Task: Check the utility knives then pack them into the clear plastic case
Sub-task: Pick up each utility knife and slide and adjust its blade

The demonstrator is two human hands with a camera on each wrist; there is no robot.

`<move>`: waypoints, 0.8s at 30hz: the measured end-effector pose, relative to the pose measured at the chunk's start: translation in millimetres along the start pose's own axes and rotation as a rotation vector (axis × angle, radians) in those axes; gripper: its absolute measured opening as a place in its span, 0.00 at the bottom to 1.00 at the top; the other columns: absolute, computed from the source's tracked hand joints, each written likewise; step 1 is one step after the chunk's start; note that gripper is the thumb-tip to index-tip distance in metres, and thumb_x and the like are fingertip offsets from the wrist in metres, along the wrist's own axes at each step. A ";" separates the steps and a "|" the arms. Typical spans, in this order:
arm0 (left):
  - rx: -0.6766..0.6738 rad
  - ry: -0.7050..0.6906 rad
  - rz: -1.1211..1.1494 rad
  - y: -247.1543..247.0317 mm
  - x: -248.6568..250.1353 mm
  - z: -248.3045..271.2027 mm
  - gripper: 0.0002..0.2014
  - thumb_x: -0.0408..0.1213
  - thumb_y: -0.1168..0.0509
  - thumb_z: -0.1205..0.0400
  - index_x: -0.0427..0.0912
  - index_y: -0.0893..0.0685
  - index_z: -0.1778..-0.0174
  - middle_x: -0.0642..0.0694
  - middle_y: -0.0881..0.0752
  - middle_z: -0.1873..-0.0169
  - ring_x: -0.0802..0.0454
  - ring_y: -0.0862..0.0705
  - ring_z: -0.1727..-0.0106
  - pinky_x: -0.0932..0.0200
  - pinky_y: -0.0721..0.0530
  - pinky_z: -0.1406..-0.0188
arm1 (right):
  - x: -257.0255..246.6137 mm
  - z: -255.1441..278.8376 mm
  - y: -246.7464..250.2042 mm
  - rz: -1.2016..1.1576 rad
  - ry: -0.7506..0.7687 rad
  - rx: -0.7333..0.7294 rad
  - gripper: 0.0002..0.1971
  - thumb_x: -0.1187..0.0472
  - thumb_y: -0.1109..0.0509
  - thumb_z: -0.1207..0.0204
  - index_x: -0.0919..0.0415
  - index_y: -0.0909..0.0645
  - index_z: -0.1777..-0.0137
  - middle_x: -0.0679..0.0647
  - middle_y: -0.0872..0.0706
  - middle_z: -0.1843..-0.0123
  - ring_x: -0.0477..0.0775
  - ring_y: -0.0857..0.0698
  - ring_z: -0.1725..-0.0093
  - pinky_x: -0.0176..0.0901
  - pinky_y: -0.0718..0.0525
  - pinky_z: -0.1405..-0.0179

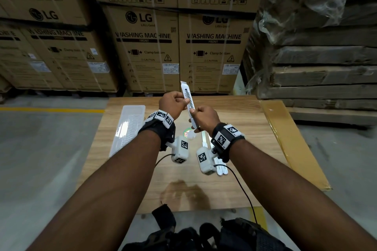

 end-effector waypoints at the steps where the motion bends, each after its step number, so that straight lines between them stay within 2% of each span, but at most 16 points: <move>1: 0.004 0.003 0.001 -0.4 0.3 -0.1 0.10 0.31 0.26 0.23 0.33 0.11 0.47 0.39 0.08 0.59 0.49 0.08 0.58 0.57 0.09 0.56 | -0.4 -0.3 0.2 0.002 -0.009 0.000 0.12 0.53 0.34 0.17 0.60 0.15 0.56 0.59 0.09 0.58 0.55 0.12 0.66 0.45 0.11 0.72; 5: 0.021 0.002 0.008 0.8 2.5 -1.9 0.10 0.31 0.27 0.23 0.34 0.11 0.47 0.40 0.08 0.58 0.51 0.09 0.58 0.60 0.09 0.56 | -3.5 -2.2 -0.8 0.000 -0.022 -0.006 0.10 0.56 0.36 0.17 0.59 0.15 0.52 0.58 0.09 0.57 0.54 0.13 0.66 0.41 0.14 0.72; 9: 0.022 -0.035 -0.055 1.6 5.6 -3.1 0.09 0.35 0.27 0.23 0.38 0.10 0.48 0.44 0.08 0.60 0.53 0.09 0.59 0.60 0.09 0.56 | -1.3 -4.1 -1.6 -0.023 -0.017 -0.017 0.10 0.65 0.37 0.21 0.52 0.17 0.58 0.59 0.10 0.56 0.56 0.14 0.62 0.45 0.12 0.67; 13: -0.003 -0.033 -0.128 1.1 4.1 -6.6 0.10 0.40 0.27 0.23 0.42 0.10 0.48 0.48 0.08 0.61 0.52 0.09 0.58 0.52 0.10 0.51 | 3.3 -5.4 -7.4 -0.059 -0.007 -0.045 0.08 0.64 0.37 0.19 0.58 0.17 0.49 0.59 0.11 0.55 0.57 0.13 0.63 0.51 0.09 0.62; 17: -0.015 -0.004 -0.105 1.4 -2.3 -7.7 0.10 0.39 0.27 0.23 0.43 0.10 0.48 0.47 0.08 0.59 0.50 0.09 0.56 0.47 0.10 0.49 | 7.5 -7.1 -11.4 -0.111 -0.038 -0.093 0.10 0.59 0.35 0.17 0.64 0.17 0.45 0.59 0.12 0.56 0.57 0.14 0.63 0.52 0.09 0.61; 21: -0.032 0.037 0.000 -1.8 -7.4 -2.0 0.13 0.33 0.29 0.21 0.36 0.13 0.41 0.40 0.08 0.54 0.46 0.09 0.53 0.47 0.10 0.47 | 7.9 -7.6 -8.8 -0.141 -0.029 -0.116 0.09 0.59 0.32 0.17 0.64 0.17 0.55 0.60 0.14 0.60 0.56 0.13 0.65 0.47 0.11 0.66; 24: -0.046 0.028 0.005 -5.2 -8.4 2.6 0.11 0.32 0.30 0.20 0.34 0.12 0.43 0.38 0.09 0.53 0.46 0.09 0.53 0.50 0.10 0.48 | 8.7 -7.6 -8.1 -0.164 -0.048 -0.148 0.09 0.61 0.32 0.17 0.63 0.17 0.58 0.61 0.14 0.59 0.57 0.13 0.65 0.45 0.11 0.67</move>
Point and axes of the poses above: each hand's wrist, its own z-axis away from the middle knuckle, its own y-axis out of the back of the hand, x = y × z, the point moved 7 cm from there along -z, towards the middle knuckle
